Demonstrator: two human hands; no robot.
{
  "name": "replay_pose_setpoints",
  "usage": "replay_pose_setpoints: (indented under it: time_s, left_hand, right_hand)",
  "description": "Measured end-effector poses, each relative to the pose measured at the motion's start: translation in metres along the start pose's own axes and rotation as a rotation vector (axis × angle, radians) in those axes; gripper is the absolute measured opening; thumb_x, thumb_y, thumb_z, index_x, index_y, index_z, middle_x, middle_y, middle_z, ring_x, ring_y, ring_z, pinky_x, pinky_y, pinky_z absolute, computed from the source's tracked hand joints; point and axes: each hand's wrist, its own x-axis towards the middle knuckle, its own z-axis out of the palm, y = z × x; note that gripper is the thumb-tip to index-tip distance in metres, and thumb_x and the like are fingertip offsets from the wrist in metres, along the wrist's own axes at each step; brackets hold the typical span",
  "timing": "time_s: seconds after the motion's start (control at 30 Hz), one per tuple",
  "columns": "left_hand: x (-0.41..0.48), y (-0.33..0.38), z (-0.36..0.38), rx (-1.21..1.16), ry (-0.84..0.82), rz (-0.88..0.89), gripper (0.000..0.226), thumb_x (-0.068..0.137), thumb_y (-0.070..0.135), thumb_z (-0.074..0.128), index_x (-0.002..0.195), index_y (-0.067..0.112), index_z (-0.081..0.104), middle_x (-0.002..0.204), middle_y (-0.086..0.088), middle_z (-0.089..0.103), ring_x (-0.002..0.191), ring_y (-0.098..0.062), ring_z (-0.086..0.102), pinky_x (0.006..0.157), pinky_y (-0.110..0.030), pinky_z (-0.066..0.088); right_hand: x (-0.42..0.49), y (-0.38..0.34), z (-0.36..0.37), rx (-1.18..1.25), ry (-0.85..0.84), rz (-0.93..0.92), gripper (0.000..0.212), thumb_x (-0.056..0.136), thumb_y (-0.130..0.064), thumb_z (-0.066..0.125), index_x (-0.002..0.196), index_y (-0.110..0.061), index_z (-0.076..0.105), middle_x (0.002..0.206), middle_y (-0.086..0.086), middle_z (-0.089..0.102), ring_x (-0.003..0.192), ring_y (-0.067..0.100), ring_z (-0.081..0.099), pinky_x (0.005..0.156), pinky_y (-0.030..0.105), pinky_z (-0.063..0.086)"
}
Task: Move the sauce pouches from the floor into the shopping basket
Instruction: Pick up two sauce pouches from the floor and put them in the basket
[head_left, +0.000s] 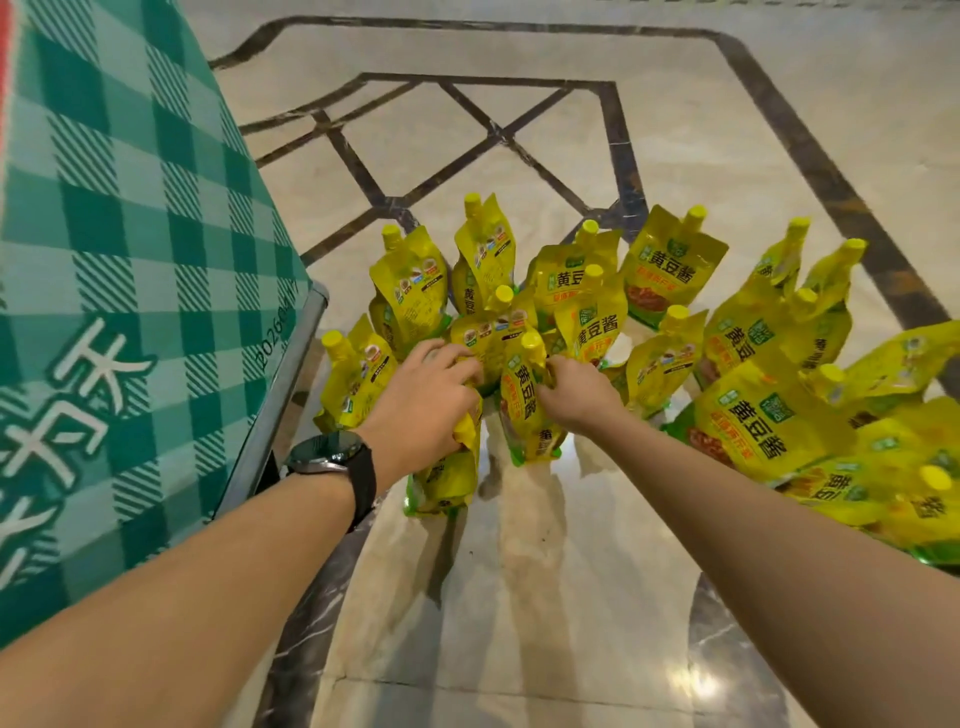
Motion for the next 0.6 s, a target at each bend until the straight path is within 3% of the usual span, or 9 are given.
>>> replay_pose_setpoints:
  time_s: [0.1,0.2,0.27,0.47,0.53,0.6]
  left_hand:
    - [-0.003,-0.002,-0.006,0.043,-0.068,-0.033,0.027,0.069,0.037,0.078,0.092,0.025,0.075,0.110,0.004,0.066,0.119,-0.023,0.055,0.109,-0.042,0.033]
    - [-0.013,-0.012,-0.013,-0.004,-0.182,-0.160,0.022,0.081,0.040,0.070,0.095,0.022,0.068,0.093,-0.002,0.069,0.097,-0.027,0.065,0.078,-0.034,0.044]
    - [-0.021,-0.022,-0.014,-0.128,-0.216,-0.210,0.024,0.083,0.043,0.073,0.088,0.021,0.064,0.085,-0.002,0.065,0.088,-0.027,0.065,0.064,-0.031,0.040]
    - [-0.029,-0.041,-0.005,-0.462,-0.189,-0.263,0.038,0.078,0.046,0.082,0.065,0.025,0.053,0.060,0.011,0.049,0.060,-0.014,0.047,0.054,-0.032,0.030]
    - [-0.035,-0.043,0.006,-0.535,-0.171,-0.311,0.037,0.077,0.045,0.082,0.066,0.021,0.057,0.059,0.009,0.050,0.058,-0.013,0.046,0.054,-0.033,0.030]
    - [-0.042,-0.051,0.021,-0.690,-0.123,-0.398,0.042,0.072,0.052,0.083,0.078,0.013,0.070,0.066,0.003,0.063,0.062,-0.015,0.055,0.058,-0.037,0.042]
  right_hand:
    - [0.001,-0.001,0.001,0.025,0.004,0.007,0.022,0.094,-0.024,0.050,0.111,-0.011,0.057,0.112,0.015,0.065,0.103,0.037,0.061,0.084,0.044,0.053]
    - [0.002,-0.001,0.002,0.025,0.009,0.018,0.021,0.095,-0.020,0.049,0.112,-0.010,0.057,0.113,0.016,0.064,0.103,0.038,0.060,0.084,0.043,0.051]
    - [0.002,-0.001,0.003,0.023,0.012,0.022,0.020,0.096,-0.017,0.048,0.111,-0.008,0.057,0.112,0.017,0.064,0.103,0.038,0.060,0.083,0.043,0.050]
    - [0.005,0.002,0.004,0.035,0.025,-0.001,0.019,0.095,-0.014,0.049,0.109,-0.005,0.058,0.111,0.019,0.064,0.101,0.038,0.060,0.084,0.043,0.050]
    - [0.005,0.005,0.004,0.041,0.034,-0.002,0.019,0.095,-0.013,0.050,0.109,-0.004,0.059,0.112,0.020,0.064,0.102,0.038,0.060,0.083,0.041,0.048]
    - [0.003,0.009,0.001,0.039,0.054,-0.003,0.019,0.095,-0.010,0.049,0.109,-0.002,0.060,0.112,0.022,0.064,0.103,0.039,0.060,0.082,0.040,0.047]
